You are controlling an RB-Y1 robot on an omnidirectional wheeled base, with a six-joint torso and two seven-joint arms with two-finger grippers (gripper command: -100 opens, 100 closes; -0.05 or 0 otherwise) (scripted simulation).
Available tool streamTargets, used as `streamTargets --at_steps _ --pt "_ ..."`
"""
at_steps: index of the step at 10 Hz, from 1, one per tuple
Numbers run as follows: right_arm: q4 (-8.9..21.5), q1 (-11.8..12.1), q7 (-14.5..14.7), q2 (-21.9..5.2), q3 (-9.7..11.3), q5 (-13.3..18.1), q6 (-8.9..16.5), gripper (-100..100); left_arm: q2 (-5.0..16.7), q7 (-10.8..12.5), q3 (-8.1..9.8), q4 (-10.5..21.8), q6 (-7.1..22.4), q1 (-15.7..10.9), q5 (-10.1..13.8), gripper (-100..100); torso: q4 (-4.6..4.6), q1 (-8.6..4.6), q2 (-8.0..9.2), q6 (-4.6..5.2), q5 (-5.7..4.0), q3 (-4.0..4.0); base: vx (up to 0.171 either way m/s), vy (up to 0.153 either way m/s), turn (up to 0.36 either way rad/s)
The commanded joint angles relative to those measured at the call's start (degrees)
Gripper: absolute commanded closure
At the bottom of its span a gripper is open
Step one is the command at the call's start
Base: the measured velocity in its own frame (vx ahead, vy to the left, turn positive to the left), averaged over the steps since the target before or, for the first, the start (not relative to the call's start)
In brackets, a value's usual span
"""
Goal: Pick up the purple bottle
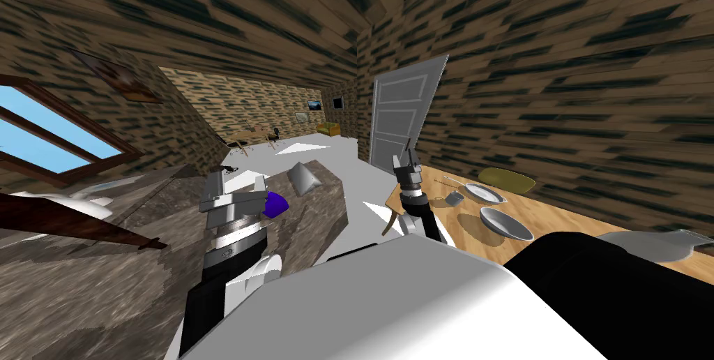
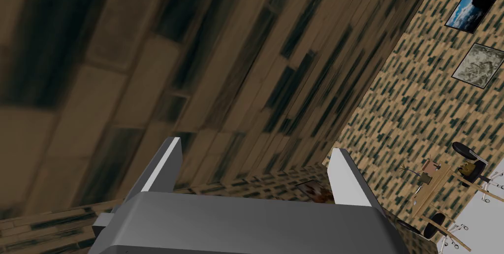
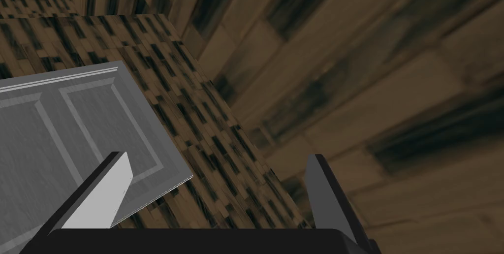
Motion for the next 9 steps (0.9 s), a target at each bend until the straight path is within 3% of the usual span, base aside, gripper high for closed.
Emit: streamTargets --at_steps 1,6,9 --pt "0.0 0.0 0.0 0.0 0.0 0.0 0.0 0 2.2 0.8 0.02 0.8 0.4 -0.5 0.5 -100 0.0 0.0 0.0 0.0 0.0 0.0 -0.022 0.012 0.051" --pt "0.0 0.0 0.0 0.0 0.0 0.0 0.0 0 8.4 7.0 0.14 7.7 4.5 -5.5 4.6 -100 0.08 0.28 0.38 0.0 0.07 0.22 -0.09 0.055 0.113" --pt "0.0 0.0 0.0 0.0 0.0 0.0 0.0 0 9.1 8.7 0.17 10.1 5.9 -7.0 5.8 -100 0.07 0.2 0.31 0.0 0.05 0.18 -0.072 0.045 0.048"
